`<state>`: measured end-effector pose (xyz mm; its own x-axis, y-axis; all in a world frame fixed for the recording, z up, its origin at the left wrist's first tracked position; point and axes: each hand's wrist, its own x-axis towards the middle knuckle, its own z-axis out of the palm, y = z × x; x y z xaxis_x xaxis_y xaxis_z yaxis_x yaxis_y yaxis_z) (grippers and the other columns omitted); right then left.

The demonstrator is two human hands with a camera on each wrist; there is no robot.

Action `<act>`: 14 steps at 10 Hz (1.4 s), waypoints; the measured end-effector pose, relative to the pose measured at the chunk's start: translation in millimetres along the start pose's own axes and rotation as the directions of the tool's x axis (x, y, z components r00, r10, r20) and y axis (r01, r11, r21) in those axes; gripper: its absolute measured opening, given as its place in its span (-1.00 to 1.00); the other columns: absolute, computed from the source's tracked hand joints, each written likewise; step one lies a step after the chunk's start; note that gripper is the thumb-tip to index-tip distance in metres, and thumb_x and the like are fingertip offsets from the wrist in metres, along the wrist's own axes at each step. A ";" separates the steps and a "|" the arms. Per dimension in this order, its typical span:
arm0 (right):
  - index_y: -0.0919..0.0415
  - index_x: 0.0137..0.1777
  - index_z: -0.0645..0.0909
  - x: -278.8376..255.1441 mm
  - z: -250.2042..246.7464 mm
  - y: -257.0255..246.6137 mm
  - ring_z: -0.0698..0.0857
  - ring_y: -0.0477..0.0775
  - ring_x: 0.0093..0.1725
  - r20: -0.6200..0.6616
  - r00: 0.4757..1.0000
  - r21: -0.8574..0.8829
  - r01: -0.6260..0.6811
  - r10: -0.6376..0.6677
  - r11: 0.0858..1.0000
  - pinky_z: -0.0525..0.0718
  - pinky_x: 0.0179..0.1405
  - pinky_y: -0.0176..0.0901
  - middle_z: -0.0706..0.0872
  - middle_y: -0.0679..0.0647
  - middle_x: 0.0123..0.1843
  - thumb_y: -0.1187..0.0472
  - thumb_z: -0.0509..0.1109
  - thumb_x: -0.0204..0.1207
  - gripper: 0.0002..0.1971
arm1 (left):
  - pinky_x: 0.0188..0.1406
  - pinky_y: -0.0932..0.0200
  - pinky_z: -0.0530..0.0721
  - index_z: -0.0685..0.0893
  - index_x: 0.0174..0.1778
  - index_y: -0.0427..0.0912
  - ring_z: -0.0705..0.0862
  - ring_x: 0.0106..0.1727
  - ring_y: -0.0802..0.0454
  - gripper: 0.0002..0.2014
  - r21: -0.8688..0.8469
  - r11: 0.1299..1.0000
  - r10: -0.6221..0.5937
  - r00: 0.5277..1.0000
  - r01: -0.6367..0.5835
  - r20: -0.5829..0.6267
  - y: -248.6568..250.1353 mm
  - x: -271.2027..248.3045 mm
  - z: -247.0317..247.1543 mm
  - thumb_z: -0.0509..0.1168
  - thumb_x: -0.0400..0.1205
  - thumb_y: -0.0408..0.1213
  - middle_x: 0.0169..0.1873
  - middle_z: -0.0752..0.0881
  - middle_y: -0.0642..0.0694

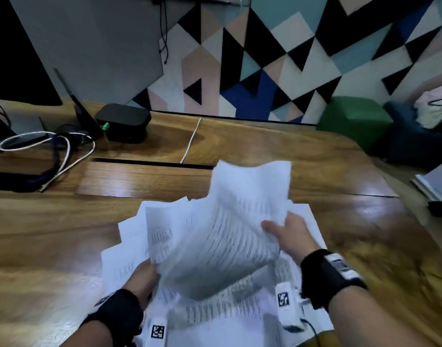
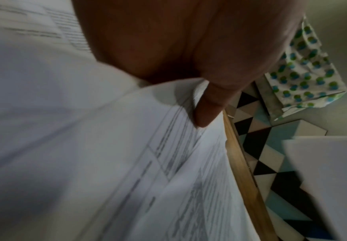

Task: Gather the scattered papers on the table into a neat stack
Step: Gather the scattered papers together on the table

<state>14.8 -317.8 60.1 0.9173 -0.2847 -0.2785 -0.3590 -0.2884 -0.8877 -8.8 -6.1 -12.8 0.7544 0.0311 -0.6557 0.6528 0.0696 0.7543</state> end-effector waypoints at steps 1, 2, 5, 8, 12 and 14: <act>0.17 0.11 0.60 -1.9 30.0 32.8 0.74 0.22 0.12 0.021 0.997 -0.531 -0.052 0.075 0.846 0.62 -0.02 -0.09 0.77 0.16 0.11 0.03 0.37 0.56 -0.75 | -0.36 0.11 0.50 0.62 -0.14 -0.42 0.57 -0.41 -0.12 -0.68 0.047 0.997 -0.056 0.994 0.060 -0.089 -3.7 19.3 -8.1 0.42 0.30 -0.28 -0.35 0.68 -0.40; 0.31 0.26 0.47 -4.7 43.3 54.5 0.67 0.26 0.16 -0.058 0.972 -0.469 -0.229 0.229 0.853 0.50 -0.04 -0.11 0.67 0.26 0.26 0.03 0.23 0.68 -0.65 | -0.54 0.25 0.19 0.45 -0.32 -0.28 0.30 -0.68 0.02 -0.82 0.136 0.988 -0.050 0.986 0.073 -0.161 2.8 17.4 -4.5 0.32 0.50 -0.34 -0.63 0.39 -0.13; 0.20 -0.06 0.40 -5.0 73.0 56.8 0.52 0.06 -0.25 -0.004 0.988 -0.264 -0.151 0.155 0.953 0.51 -0.16 -0.05 0.53 0.04 -0.21 -0.05 0.20 0.68 -0.71 | -0.21 0.03 0.77 0.72 0.19 -0.38 0.83 -0.12 -0.23 -0.65 0.146 0.989 -0.007 1.000 0.009 -0.016 -6.4 1.9 8.5 0.51 0.48 -0.44 -0.07 0.85 -0.27; 0.33 0.60 0.04 11.6 -66.4 114.8 0.28 0.38 0.58 -0.463 0.791 -0.600 -0.612 0.400 0.516 0.27 0.53 0.45 0.23 0.30 0.61 -0.59 0.51 -0.16 0.46 | -0.30 0.14 0.68 0.71 0.11 -0.39 0.78 -0.18 -0.18 -0.76 0.232 0.972 0.037 0.998 -0.022 -0.058 -4.0 -1.7 10.2 0.41 0.53 -0.57 -0.10 0.81 -0.27; 0.13 -0.06 0.66 32.4 -76.6 166.0 0.72 0.27 -0.01 -0.319 0.844 -0.562 -0.535 0.431 0.631 0.74 0.00 0.10 0.77 0.12 -0.05 -0.60 0.46 -0.29 -0.07 | -0.39 0.19 0.60 0.67 0.08 -0.42 0.74 -0.25 -0.09 -0.80 0.236 0.971 0.071 0.993 -0.047 -0.095 -6.1 -5.1 17.2 0.37 0.56 -0.59 -0.12 0.79 -0.29; 0.28 0.13 0.64 24.5 -65.5 126.2 0.75 0.19 -0.13 -0.216 0.884 -0.407 -0.468 0.415 0.785 0.69 -0.24 -0.11 0.79 0.16 -0.02 0.19 0.68 0.21 -0.51 | -0.41 0.22 0.58 0.66 0.07 -0.41 0.72 -0.28 -0.07 -0.81 0.223 0.974 0.072 0.991 -0.046 -0.109 -5.1 -7.5 19.2 0.37 0.55 -0.61 -0.17 0.78 -0.25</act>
<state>-19.3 -421.0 -34.7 0.6246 -0.5690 -0.5349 -0.7808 -0.4651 -0.4171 -16.5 -25.8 -11.0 0.7873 0.1448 -0.5994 0.6163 -0.1558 0.7719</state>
